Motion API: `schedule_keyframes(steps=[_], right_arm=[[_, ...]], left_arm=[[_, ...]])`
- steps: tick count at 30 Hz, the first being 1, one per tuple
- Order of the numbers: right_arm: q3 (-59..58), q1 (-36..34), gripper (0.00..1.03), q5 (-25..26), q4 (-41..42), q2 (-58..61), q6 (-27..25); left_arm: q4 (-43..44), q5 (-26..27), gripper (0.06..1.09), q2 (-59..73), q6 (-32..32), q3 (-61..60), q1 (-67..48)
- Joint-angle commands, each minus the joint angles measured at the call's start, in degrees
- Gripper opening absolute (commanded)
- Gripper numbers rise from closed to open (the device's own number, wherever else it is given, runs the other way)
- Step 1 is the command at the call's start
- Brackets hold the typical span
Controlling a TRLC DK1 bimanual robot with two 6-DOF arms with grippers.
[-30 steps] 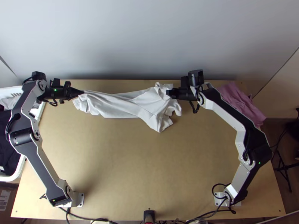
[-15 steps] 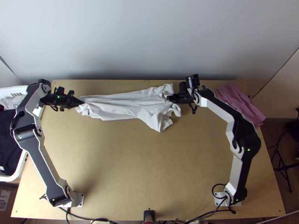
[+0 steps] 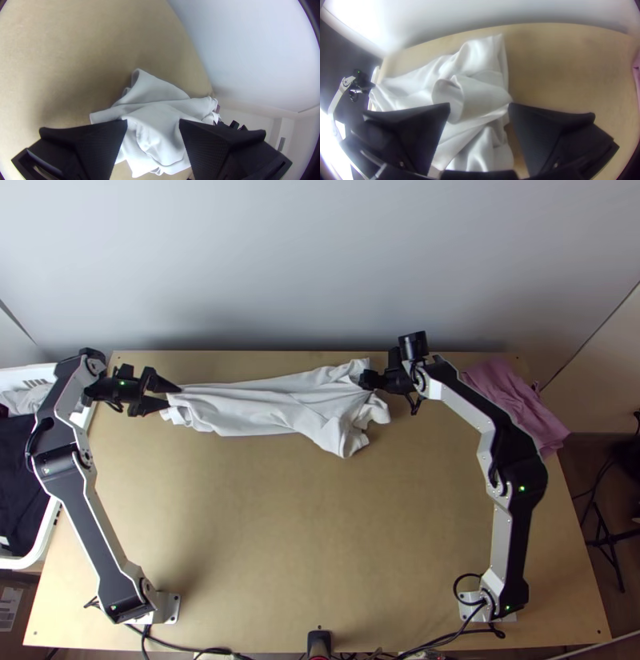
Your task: Fold the t-shirt
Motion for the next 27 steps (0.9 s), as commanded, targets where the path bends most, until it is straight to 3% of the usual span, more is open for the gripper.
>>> schedule_keyframes(steps=[1, 9, 14, 21, 27], right_arm=[[-5.5, -0.4, 0.99, -0.3, -2.2, -9.1, 2.2], [-18.4, -0.3, 0.99, -1.0, -2.3, -25.9, 3.3], [-22.9, 7.3, 0.99, -1.6, -3.3, -32.2, 4.6], [-25.4, 13.0, 0.99, -1.6, -3.2, -31.8, 8.8], [-27.8, 16.3, 0.99, -1.5, -2.9, -30.8, 9.8]], left_arm=[[-3.6, 1.8, 0.95, -2.4, 1.7, -0.4, 1.8], [-5.3, 2.7, 0.95, -8.3, 7.5, -7.1, 6.1], [-7.9, 5.4, 0.95, -12.2, 8.0, -7.9, 5.4], [-8.6, 6.9, 0.95, -20.4, 8.7, -14.9, 3.1], [-1.5, 6.9, 0.95, -24.3, 9.3, -27.7, 2.3]])
